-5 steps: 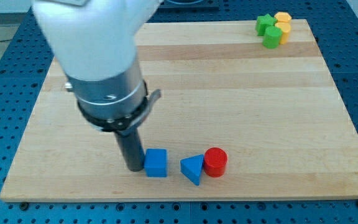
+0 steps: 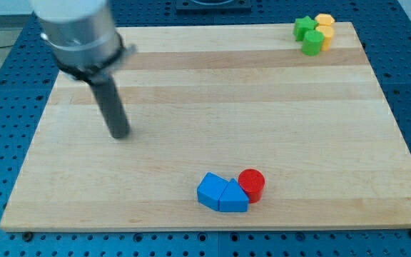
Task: Push the red star towards close to the blue cube
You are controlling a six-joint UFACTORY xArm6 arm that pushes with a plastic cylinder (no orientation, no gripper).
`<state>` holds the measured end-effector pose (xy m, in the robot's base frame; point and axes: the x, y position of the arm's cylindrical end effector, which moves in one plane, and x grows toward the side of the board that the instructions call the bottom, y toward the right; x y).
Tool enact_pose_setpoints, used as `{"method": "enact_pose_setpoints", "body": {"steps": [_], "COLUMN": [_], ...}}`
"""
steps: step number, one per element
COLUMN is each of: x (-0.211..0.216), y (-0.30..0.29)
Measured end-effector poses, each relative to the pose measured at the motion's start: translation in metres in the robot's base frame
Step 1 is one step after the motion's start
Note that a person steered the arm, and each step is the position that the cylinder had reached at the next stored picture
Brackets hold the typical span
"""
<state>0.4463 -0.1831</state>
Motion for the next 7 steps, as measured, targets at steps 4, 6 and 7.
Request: {"method": "enact_pose_setpoints", "body": {"steps": [4, 6, 7], "x": [-0.193, -0.248, -0.249], "y": [-0.108, -0.099, -0.07]}}
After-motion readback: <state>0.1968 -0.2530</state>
